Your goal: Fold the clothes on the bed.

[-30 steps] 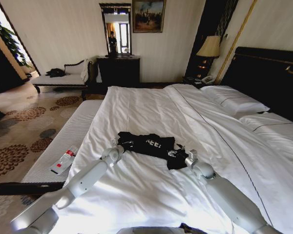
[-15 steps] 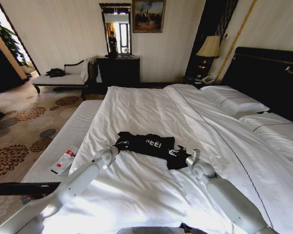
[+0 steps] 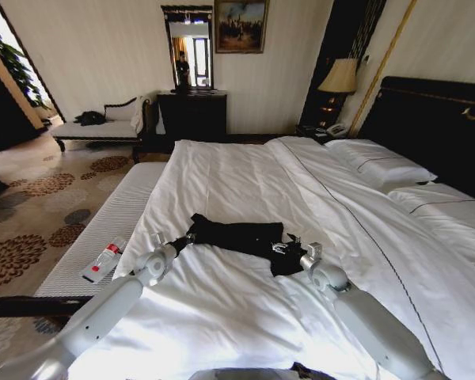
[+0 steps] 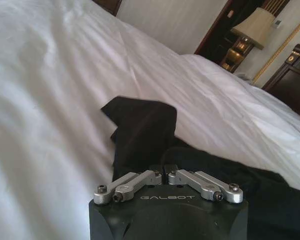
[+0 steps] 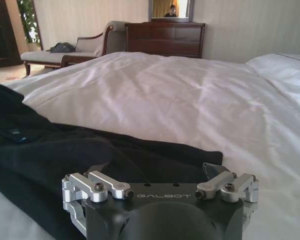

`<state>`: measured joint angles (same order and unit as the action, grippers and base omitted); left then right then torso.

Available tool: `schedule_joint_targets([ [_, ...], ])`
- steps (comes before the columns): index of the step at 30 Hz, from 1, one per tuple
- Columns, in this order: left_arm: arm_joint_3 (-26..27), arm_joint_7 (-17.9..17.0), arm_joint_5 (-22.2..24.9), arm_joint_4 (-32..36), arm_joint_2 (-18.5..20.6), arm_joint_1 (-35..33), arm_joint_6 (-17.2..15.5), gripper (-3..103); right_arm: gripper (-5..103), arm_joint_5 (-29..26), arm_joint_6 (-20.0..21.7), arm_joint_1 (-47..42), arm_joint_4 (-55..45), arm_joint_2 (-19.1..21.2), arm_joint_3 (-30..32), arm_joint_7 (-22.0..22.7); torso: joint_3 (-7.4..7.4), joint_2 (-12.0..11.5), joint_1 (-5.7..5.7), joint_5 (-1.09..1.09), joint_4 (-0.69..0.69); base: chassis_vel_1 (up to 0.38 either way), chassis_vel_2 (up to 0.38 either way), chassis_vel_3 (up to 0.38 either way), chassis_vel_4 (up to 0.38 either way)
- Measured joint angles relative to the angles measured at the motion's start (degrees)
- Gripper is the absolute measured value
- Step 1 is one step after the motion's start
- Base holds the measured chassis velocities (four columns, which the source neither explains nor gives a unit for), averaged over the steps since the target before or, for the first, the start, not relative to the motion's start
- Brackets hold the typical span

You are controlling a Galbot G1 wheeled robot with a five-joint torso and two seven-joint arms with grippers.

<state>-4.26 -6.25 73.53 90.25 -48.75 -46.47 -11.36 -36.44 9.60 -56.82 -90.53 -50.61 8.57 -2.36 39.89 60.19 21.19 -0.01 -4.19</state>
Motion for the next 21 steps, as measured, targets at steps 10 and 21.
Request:
schedule_joint_targets([
  [10, -0.19, 0.0, -0.25, 0.35, 0.0, -0.04, 0.02, 1, 91, 2.68, -0.97, 3.49, 2.92, 0.08, -5.59, -1.21, 0.0, 0.0, 0.0, 0.01, 0.0, 0.0, 0.0, 0.0, 0.0],
  [21, -0.5, 0.09, -0.08, -0.28, -0.37, 0.45, 0.02, 1, 42, 4.23, -1.52, 4.14, 2.09, 0.85, -7.94, -1.51, 0.0, 0.0, 0.0, 0.01, 0.0, 0.0, 0.0, 0.0, 0.0],
])
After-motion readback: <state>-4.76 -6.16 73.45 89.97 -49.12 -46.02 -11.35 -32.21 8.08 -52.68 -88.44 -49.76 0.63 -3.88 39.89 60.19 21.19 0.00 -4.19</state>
